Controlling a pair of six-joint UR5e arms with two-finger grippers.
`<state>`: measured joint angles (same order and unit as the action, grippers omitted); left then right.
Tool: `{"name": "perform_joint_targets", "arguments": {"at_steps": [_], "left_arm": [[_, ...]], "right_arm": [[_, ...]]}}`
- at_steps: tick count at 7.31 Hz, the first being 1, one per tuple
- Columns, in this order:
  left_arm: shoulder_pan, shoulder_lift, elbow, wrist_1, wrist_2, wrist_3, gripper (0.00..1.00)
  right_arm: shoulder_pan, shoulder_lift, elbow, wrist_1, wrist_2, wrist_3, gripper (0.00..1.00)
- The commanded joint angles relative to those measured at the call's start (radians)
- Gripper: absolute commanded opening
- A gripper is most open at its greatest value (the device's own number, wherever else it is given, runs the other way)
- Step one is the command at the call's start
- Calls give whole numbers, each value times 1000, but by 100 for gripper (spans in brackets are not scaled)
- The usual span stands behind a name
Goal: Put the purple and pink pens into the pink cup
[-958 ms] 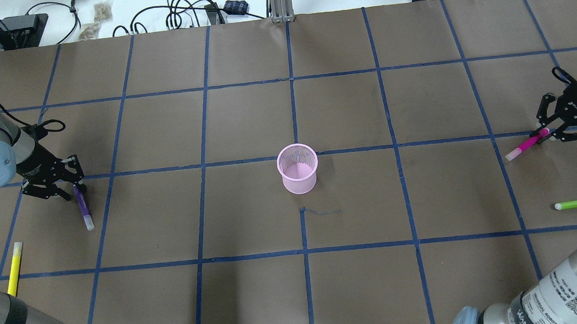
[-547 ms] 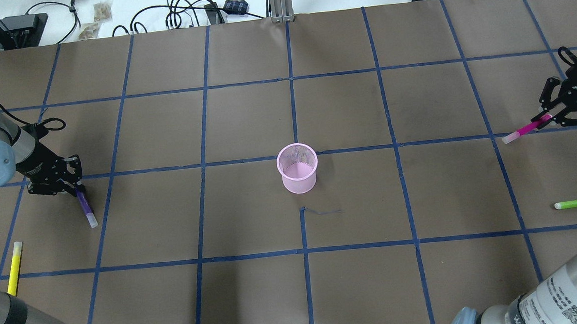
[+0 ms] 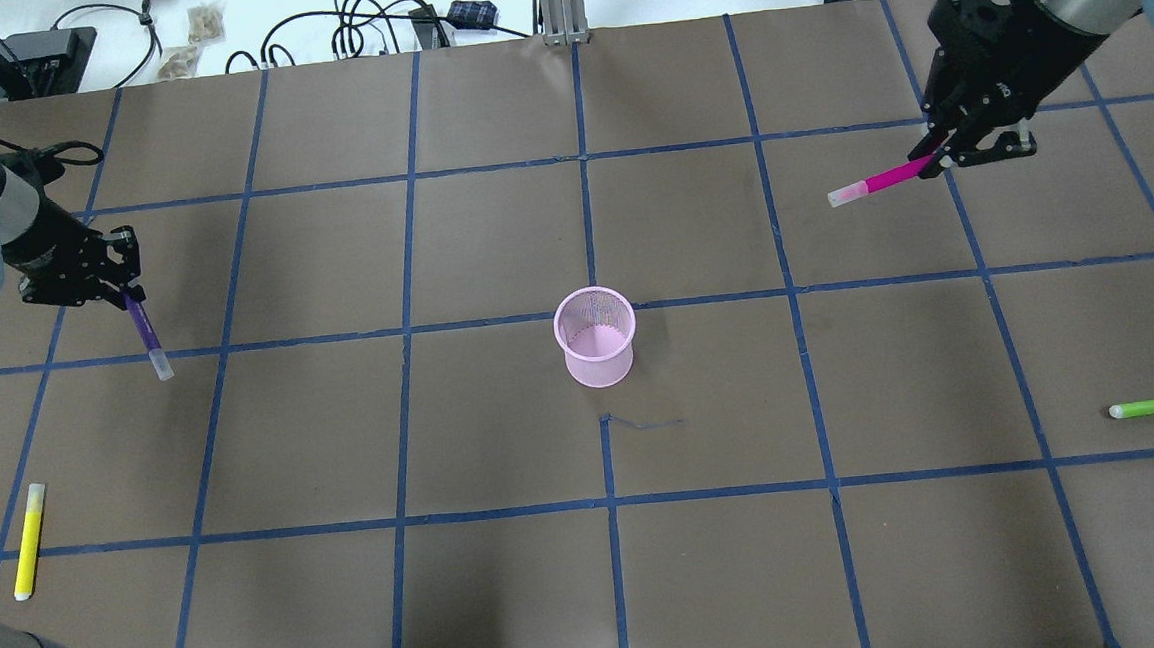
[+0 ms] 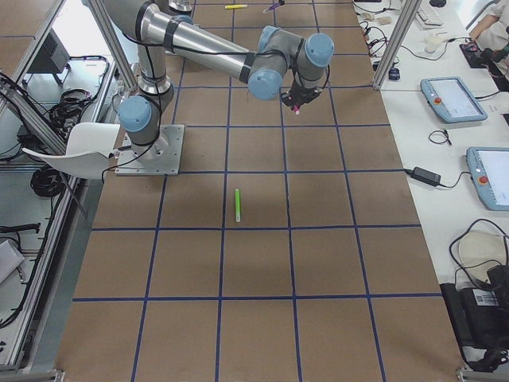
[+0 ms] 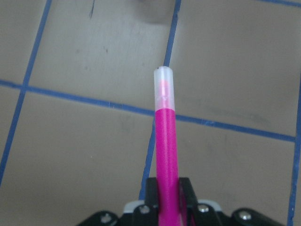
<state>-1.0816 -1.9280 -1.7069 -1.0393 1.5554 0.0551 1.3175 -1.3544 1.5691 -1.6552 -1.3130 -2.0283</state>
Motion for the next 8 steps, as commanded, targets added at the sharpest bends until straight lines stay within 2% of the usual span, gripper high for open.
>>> {"name": "perform_joint_targets", "arguments": {"at_steps": [1,2,3,4,6,8], "left_arm": [[-75,52,47,2,5,-1,0],[-118,70,50,7,3,-47,0],[-167,84,52,34,8,-84,0],[-207,87,52,88,32,-89,0],[-279,99,52,97,37,-192,0],[-337,130,43,96,37,-297,0]], "right_arm": [[212,-26,-11,-29,-88,266,5],[305,-22,-1,-93,-142,377,5],[409,-14,-1,-101,-182,511,5],[493,-2,2,-148,-257,630,5],[619,40,2,-152,-407,834,5],[715,89,3,-150,-520,905,6]]}}
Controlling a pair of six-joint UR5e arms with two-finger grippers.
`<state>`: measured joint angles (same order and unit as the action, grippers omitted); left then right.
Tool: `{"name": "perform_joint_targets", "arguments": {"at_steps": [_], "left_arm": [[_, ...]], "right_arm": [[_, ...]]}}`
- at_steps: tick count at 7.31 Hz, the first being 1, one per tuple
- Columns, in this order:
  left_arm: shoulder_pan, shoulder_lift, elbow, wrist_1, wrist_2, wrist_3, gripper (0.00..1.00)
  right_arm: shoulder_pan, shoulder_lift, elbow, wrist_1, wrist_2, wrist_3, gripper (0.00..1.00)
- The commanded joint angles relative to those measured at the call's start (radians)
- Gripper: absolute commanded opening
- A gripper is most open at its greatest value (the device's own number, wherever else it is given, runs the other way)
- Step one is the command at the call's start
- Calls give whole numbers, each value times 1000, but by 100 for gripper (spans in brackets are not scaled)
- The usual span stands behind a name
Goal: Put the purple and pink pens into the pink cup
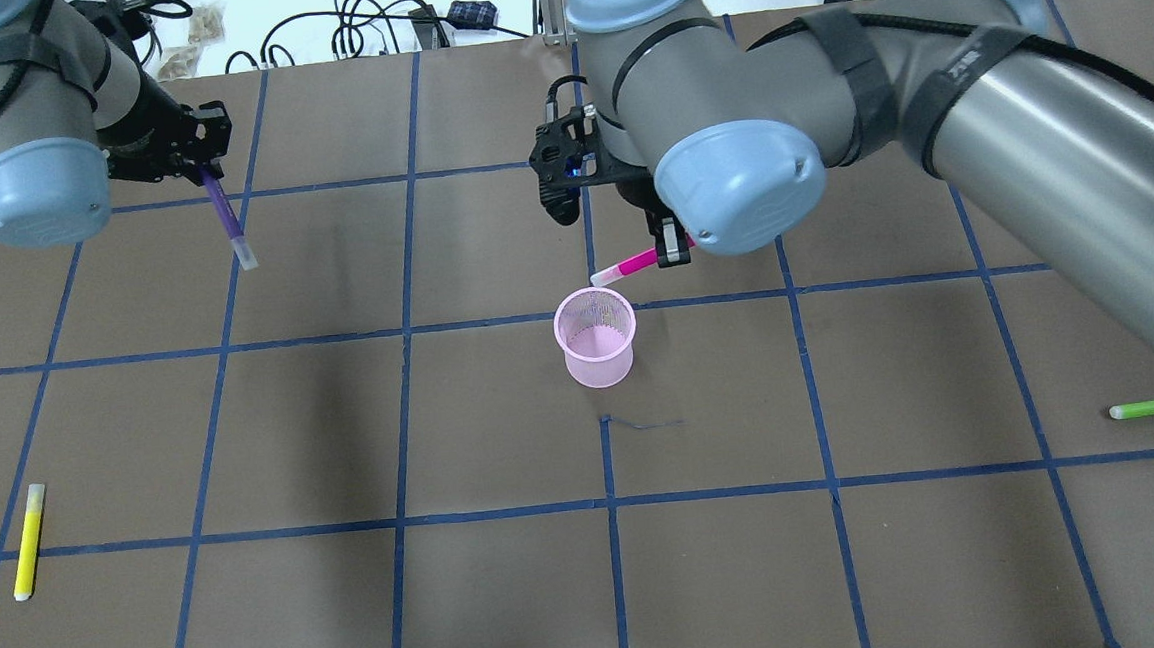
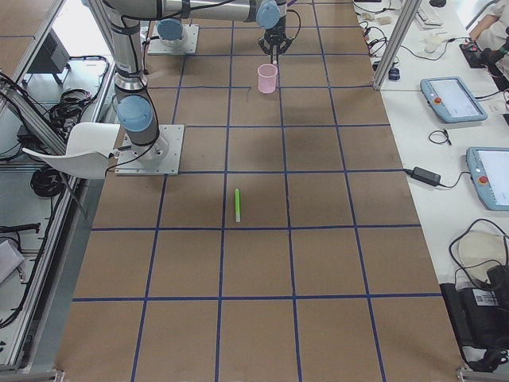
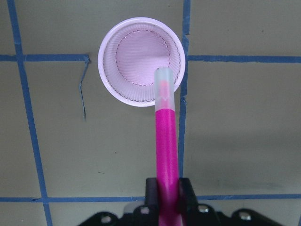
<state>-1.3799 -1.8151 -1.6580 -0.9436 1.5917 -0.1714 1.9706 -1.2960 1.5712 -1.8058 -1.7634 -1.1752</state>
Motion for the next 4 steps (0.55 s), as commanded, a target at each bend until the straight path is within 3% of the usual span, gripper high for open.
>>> {"name": "perform_joint_targets", "arguments": {"at_steps": [1,2,3,4], "left_arm": [[-72,20,-5,0,2,-116,0],[-93,25,-6,0,32,-141,0],[-119,31,-11,0,53,-163,0],[-151,36,-11,0,54,-207,0]], "right_arm": [[103,59,1,-1,-123,99,6],[114,81,1,-1,-155,103,6],[113,86,1,-1,-153,103,13],[113,87,3,-3,-153,98,38]]}}
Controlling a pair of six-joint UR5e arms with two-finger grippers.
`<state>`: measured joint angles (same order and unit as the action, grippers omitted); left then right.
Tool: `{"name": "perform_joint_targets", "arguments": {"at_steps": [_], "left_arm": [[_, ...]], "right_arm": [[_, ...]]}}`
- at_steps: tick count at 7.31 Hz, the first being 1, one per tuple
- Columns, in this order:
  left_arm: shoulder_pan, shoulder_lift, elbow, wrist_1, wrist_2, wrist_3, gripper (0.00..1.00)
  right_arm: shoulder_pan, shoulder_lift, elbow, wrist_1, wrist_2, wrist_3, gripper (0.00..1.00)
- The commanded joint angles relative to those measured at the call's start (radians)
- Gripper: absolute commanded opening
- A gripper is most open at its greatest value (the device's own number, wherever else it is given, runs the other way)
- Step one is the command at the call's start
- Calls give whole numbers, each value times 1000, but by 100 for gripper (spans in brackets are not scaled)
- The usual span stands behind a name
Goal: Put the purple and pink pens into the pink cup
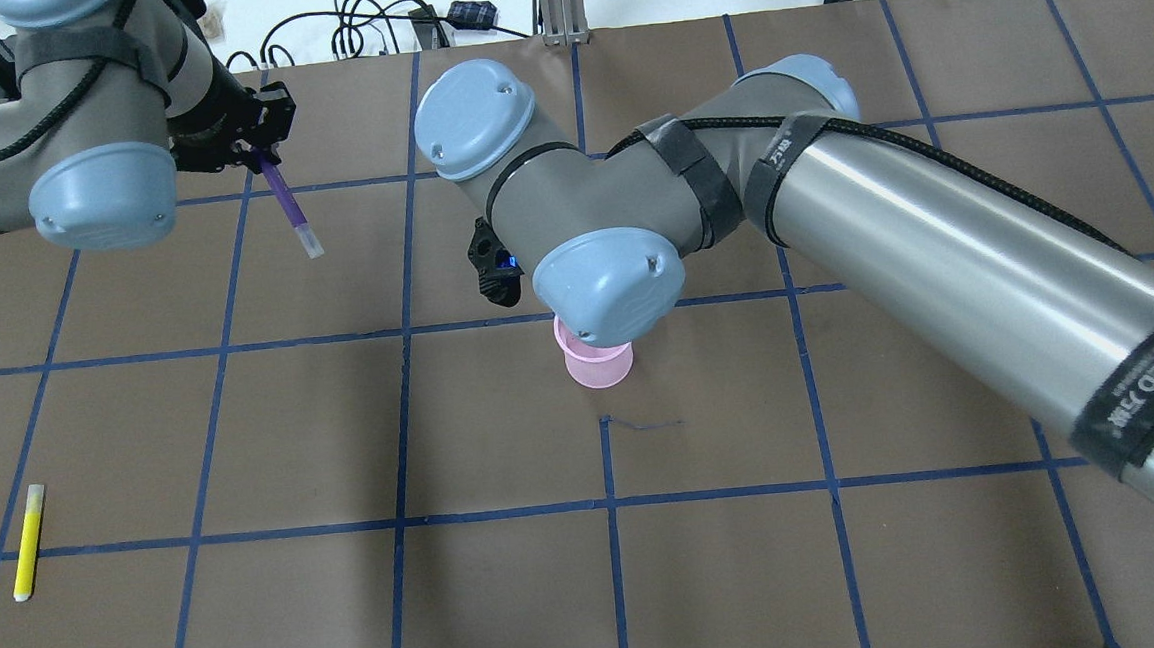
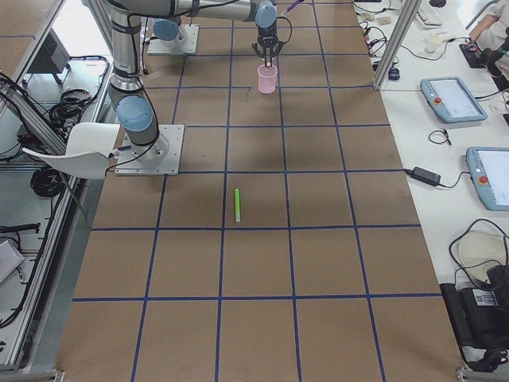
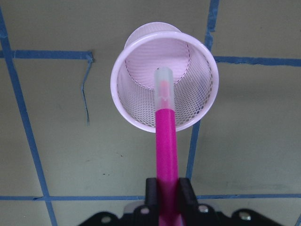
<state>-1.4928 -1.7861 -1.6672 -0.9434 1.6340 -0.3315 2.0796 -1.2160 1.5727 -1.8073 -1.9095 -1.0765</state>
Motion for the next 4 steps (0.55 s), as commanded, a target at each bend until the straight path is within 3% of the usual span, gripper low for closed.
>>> {"name": "perform_joint_targets", "arguments": {"at_steps": [1,2,4], "left_arm": [[-58,7,-2,-2,12,-85,0],[-66,8,-3,-2,12,-96,0],[-70,14,-5,-3,12,-107,0]], "right_arm": [[-3,7,0,-4,-3,-5,60],[-13,6,0,-1,1,-13,100],[-91,-25,-11,-1,48,-38,100]]}}
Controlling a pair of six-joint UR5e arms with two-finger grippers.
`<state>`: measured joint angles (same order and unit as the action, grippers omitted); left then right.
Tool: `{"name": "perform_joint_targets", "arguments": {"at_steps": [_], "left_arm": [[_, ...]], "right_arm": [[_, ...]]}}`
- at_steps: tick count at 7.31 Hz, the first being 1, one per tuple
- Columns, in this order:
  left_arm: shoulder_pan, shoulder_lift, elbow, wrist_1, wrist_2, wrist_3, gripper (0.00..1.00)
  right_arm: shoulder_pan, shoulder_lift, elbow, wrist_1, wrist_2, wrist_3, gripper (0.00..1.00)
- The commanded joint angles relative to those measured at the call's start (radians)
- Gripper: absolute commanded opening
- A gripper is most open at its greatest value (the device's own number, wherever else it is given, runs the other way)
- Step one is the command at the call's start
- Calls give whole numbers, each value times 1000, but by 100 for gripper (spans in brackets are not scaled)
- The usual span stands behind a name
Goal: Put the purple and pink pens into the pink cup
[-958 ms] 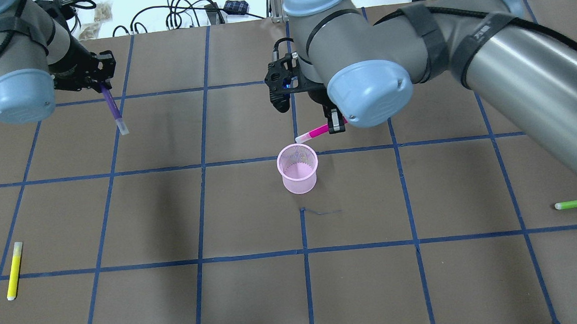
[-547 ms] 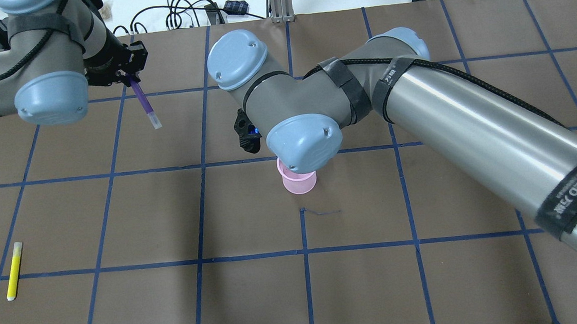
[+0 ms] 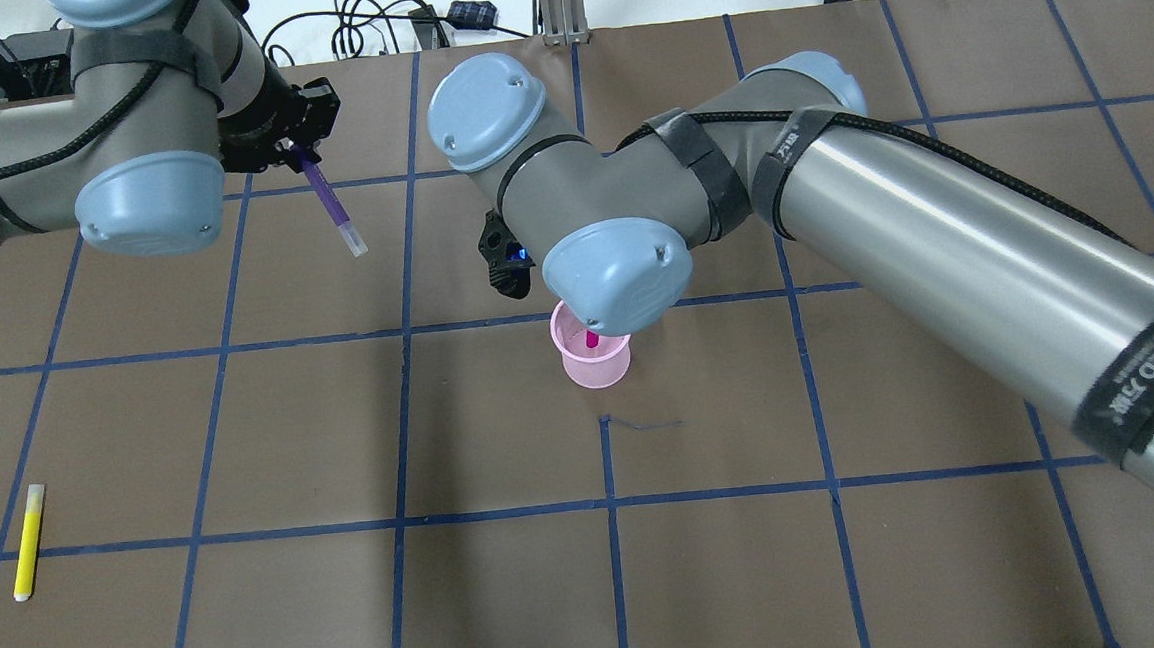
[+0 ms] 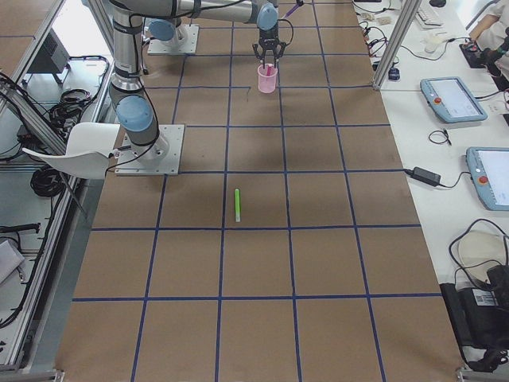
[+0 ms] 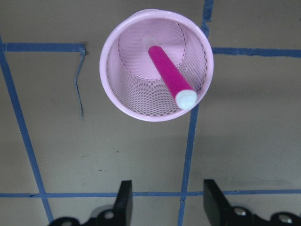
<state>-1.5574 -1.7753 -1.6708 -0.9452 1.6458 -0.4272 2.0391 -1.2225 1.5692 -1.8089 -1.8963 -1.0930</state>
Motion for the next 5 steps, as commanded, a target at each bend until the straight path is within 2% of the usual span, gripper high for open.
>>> {"name": "perform_joint_targets", "arguments": {"at_steps": [1,2,3,5], "left_arm": [[-25,2,-1,-4,0,-40,0],[-48,-22,-3,2,11,-111,0],[-91,-23,-1,9,12,-186,0],[-237,-38,-7,94,106,-316,0]], "right_arm": [[-121,-63,-9,0,121,-39,100],[-211,-112,-8,8,234,-38,100],[-287,-153,-3,25,306,-33,100],[-371,-233,-8,39,344,-19,100]]}}
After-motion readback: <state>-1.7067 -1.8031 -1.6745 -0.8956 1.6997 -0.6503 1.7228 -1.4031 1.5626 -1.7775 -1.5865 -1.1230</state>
